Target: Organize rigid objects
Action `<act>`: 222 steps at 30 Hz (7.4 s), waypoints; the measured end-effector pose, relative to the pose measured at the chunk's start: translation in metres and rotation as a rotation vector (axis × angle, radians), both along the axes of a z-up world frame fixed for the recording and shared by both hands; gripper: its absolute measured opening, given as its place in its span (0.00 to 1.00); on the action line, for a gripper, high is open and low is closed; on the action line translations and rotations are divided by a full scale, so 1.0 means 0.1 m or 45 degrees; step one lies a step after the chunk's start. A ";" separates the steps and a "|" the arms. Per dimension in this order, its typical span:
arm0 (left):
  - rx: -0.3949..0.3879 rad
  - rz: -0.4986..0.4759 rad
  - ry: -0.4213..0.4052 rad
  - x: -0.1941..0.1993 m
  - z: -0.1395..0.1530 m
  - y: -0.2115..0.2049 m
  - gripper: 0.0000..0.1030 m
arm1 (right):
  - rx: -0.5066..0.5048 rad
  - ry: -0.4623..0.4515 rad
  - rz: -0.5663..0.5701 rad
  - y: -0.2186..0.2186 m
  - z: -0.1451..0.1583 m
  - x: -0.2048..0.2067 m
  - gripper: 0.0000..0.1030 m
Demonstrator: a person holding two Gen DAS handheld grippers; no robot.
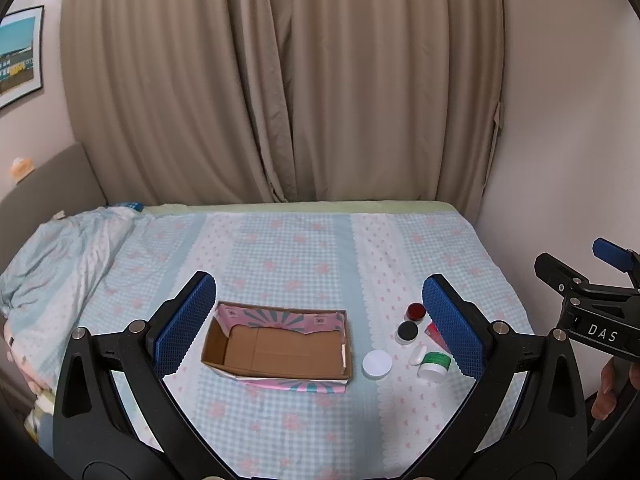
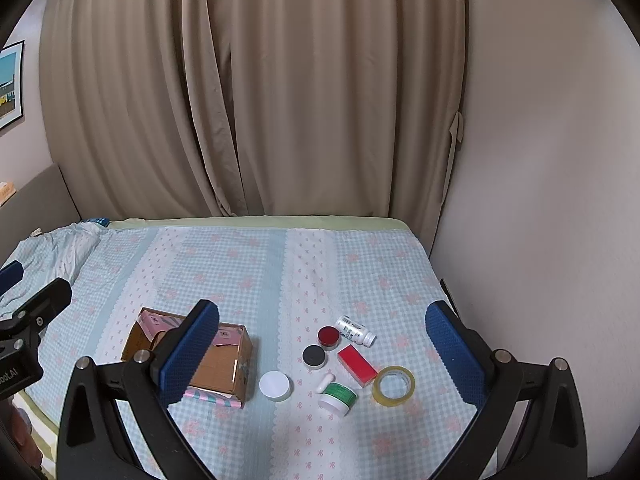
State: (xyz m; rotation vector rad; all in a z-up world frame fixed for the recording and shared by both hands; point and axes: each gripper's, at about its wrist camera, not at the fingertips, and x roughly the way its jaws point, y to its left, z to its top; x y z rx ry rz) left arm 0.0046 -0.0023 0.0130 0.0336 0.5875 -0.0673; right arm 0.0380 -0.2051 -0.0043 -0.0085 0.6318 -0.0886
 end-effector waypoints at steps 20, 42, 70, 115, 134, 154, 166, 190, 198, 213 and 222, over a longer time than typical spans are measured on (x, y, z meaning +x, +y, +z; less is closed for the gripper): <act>0.017 -0.002 -0.028 -0.05 0.02 -0.07 0.99 | 0.021 -0.009 0.007 0.02 -0.02 -0.05 1.00; -0.015 0.001 -0.029 -0.11 -0.02 0.04 0.99 | 0.020 -0.012 0.010 0.02 -0.04 -0.05 1.00; -0.031 -0.003 0.045 0.17 -0.13 0.08 0.99 | 0.016 0.015 0.008 0.02 -0.03 0.02 1.00; 0.121 0.214 0.663 1.56 -4.93 -1.57 0.75 | -0.282 0.913 0.602 -1.18 -4.15 2.19 0.76; 0.103 0.129 0.667 1.71 -4.88 -1.56 0.69 | -0.278 0.959 0.556 -0.99 -4.48 2.37 0.37; 0.018 0.101 0.379 1.44 -3.02 -1.34 0.69 | -0.076 0.716 0.309 -1.11 -2.73 1.73 0.37; 0.004 0.064 0.250 1.35 -1.58 -0.56 0.69 | 0.004 0.506 0.297 -0.51 -1.41 1.32 0.37; 0.060 -0.202 0.470 2.21 -2.31 1.82 0.69 | 0.375 0.612 0.123 1.91 -1.98 1.72 0.37; 0.072 -0.220 0.676 2.66 -3.09 1.87 0.69 | 0.341 0.741 0.134 2.29 -2.56 2.03 0.37; 0.097 -0.294 1.070 3.14 -4.28 1.59 0.69 | 0.156 0.963 0.226 2.37 -3.72 2.29 0.37; 0.062 -0.301 1.101 3.23 -4.20 1.51 1.00 | 0.083 0.985 0.339 2.36 -3.88 2.25 0.86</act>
